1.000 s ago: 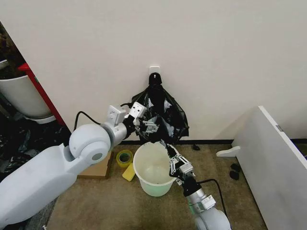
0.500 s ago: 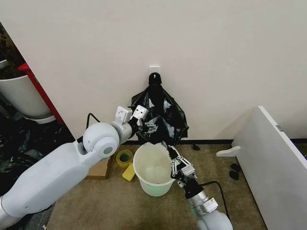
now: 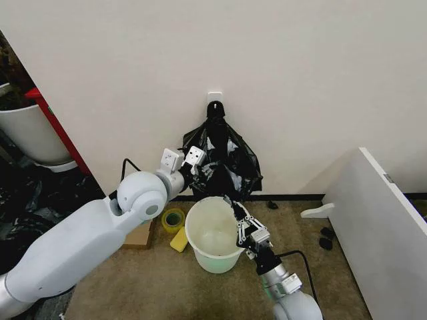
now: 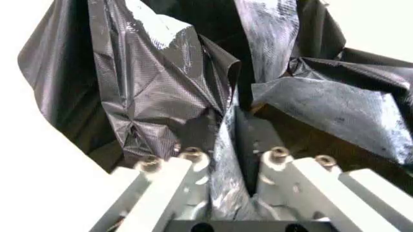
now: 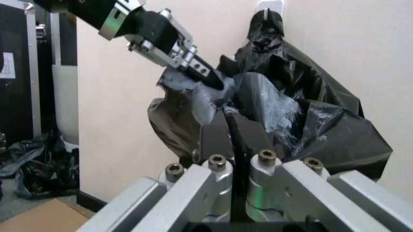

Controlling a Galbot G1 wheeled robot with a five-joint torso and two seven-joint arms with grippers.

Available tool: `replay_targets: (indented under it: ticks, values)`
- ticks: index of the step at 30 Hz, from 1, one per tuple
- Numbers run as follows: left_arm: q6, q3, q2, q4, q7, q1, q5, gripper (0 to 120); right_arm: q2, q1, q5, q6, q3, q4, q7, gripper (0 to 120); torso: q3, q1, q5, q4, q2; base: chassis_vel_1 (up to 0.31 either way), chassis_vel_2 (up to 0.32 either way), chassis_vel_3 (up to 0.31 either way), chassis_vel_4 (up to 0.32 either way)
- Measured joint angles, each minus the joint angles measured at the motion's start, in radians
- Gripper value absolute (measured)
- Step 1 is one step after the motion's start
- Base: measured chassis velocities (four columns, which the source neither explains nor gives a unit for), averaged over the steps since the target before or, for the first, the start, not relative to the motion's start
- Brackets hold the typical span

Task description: Place the garbage bag over the trash bin.

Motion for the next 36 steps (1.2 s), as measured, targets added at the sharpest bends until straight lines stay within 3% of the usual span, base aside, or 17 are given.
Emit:
replay_targets:
  ticks: [2,7,12,18,19,21,25,33,34,36]
  values:
    - [-0.006,-0.008,0.000,-0.004,-0.002,0.010,0.004,0,-0.001,0.000,0.006,-0.002,0.000,0.001,0.004,0,0.000,0.000,0.0000,0.0000,0.000,0.000,0.000,0.000,0.000]
    - [-0.093,-0.047,-0.005,-0.008,-0.004,0.054,0.017,0,-0.005,-0.003,0.023,-0.020,-0.002,0.015,0.013,0,0.000,0.000,0.0001,0.0000,0.000,0.000,0.000,0.000,0.000]
    - [-0.286,-0.090,-0.027,-0.006,-0.003,0.132,0.042,0,-0.027,-0.035,0.015,-0.061,0.007,0.060,0.016,18,0.000,0.000,-0.0001,0.0000,0.000,0.000,0.000,0.000,0.000]
    - [-0.379,-0.117,-0.052,-0.011,0.001,0.192,0.044,0,-0.069,-0.087,0.106,-0.064,0.010,0.134,0.006,36,0.000,0.000,0.0000,-0.0001,0.000,0.000,0.000,0.000,0.000]
    - [-0.388,-0.119,-0.054,-0.014,0.002,0.200,0.045,0,-0.080,-0.095,0.140,-0.067,0.011,0.155,0.004,45,0.000,0.000,0.0000,-0.0002,0.000,0.000,0.000,0.000,0.000]
    - [-0.391,-0.119,-0.054,-0.016,0.002,0.205,0.045,0,-0.089,-0.099,0.171,-0.079,0.012,0.177,0.004,48,0.000,0.000,0.0001,-0.0002,0.000,0.000,0.000,0.000,0.000]
    - [-0.396,-0.129,-0.049,-0.023,0.002,0.229,0.053,0,-0.141,-0.050,0.253,-0.195,0.029,0.247,0.073,64,0.000,0.000,0.0000,-0.0002,0.000,0.000,0.000,0.000,0.000]
    - [-0.404,-0.150,-0.035,-0.032,0.012,0.265,0.055,0,-0.252,0.075,0.382,-0.367,0.056,0.230,0.137,89,0.000,0.000,0.0003,-0.0001,0.000,0.000,0.000,0.000,0.000]
    - [-0.406,-0.158,-0.030,-0.038,0.014,0.277,0.055,0,-0.274,0.105,0.403,-0.413,0.046,0.225,0.138,98,0.000,0.000,0.0002,-0.0001,0.000,0.000,0.000,0.000,0.000]
    - [-0.413,-0.170,-0.023,-0.045,0.017,0.295,0.056,0,-0.303,0.156,0.423,-0.476,0.016,0.218,0.137,100,0.000,0.000,0.0001,0.0001,0.000,0.000,0.000,0.000,0.000]
